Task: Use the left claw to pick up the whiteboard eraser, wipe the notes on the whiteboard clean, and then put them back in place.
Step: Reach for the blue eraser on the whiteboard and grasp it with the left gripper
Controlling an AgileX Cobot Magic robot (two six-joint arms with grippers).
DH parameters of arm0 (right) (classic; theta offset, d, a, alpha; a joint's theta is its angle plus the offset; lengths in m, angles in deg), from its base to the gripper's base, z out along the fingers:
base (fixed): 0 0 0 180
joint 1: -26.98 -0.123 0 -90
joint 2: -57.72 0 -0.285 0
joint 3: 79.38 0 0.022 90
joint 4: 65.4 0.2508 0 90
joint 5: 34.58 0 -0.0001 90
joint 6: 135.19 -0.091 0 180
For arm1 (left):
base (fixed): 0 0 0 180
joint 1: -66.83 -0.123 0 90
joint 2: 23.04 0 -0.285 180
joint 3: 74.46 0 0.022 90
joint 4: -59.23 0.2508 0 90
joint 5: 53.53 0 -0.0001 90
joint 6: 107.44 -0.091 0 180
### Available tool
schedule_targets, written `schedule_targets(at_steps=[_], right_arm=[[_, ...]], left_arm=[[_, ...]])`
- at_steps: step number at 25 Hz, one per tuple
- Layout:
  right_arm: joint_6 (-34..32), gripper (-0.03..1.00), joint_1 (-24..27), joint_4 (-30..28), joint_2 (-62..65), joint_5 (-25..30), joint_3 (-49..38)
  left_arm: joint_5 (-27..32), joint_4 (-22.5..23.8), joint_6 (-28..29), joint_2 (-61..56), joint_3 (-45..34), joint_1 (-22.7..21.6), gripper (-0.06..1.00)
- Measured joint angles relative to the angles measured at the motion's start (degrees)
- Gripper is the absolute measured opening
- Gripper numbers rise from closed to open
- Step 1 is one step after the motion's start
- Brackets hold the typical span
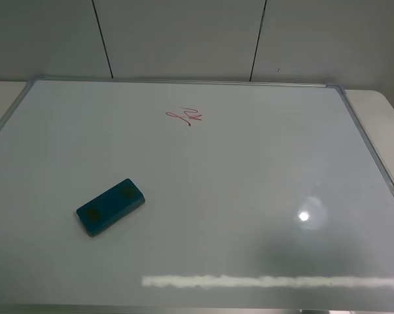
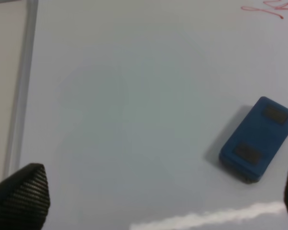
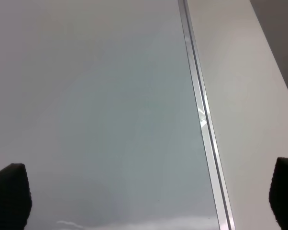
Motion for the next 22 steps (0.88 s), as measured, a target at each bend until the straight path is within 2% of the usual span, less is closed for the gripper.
schedule_targets(at_steps=[22], right_arm=[[0.0, 0.99, 0.0, 0.0, 0.0, 0.0, 0.0]], left_arm=[[0.0, 0.1, 0.9, 0.0, 0.0, 0.0, 0.99]])
